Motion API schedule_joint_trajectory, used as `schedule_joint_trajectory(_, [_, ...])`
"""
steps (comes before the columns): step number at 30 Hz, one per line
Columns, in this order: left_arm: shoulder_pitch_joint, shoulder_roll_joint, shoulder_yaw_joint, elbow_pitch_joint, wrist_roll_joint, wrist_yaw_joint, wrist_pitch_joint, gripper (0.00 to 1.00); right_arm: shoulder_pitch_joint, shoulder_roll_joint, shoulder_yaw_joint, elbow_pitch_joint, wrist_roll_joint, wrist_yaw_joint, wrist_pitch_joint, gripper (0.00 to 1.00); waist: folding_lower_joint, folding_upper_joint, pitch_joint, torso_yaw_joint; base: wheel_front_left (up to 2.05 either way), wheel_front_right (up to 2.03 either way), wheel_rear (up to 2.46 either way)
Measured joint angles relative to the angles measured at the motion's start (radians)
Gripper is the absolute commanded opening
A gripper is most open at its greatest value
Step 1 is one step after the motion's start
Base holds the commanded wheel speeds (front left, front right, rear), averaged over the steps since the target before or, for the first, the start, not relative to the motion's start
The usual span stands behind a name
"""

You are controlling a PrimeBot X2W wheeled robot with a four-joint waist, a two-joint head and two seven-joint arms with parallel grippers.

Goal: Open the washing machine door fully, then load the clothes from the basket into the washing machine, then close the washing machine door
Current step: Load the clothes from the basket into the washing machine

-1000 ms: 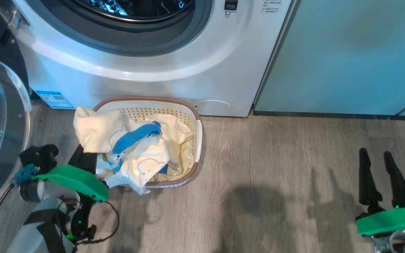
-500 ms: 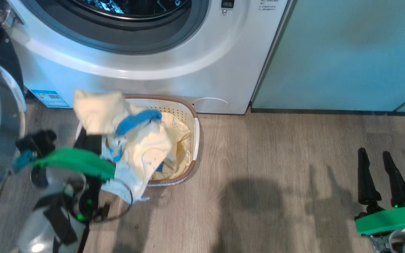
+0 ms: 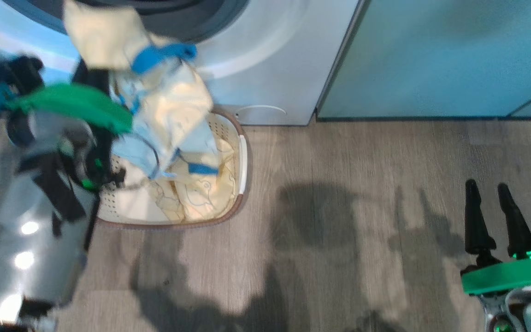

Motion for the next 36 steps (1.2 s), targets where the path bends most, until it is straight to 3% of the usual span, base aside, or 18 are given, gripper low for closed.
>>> schedule_joint_trajectory(5, [-0.181,0.033,-0.021,0.082,0.066,0.033,0.005,0.0,-0.036,0.003,0.006,-0.004,0.0,0.0,0.0,1.0,0.0,0.0,0.048,-0.02,0.0,0.0,0.0])
schedule_joint_trajectory(11, [-0.349,0.047,-0.03,0.205,0.082,0.032,0.006,0.0,-0.061,0.017,0.009,-0.008,0.003,0.0,0.0,1.0,0.0001,0.0,0.111,-0.051,0.0,0.0,0.0])
schedule_joint_trajectory(26, [-0.706,0.115,-0.051,0.502,0.116,-0.021,0.014,0.0,-0.186,0.048,0.025,-0.025,0.019,0.0,0.0,1.0,0.0003,-0.0001,0.302,-0.125,0.0,0.0,0.0])
schedule_joint_trajectory(36, [-0.876,0.157,-0.009,0.619,0.064,-0.066,0.035,0.0,-0.216,0.058,0.025,-0.025,0.031,0.0,0.0,1.0,0.0001,-0.0001,0.381,-0.177,0.0,0.0,0.0])
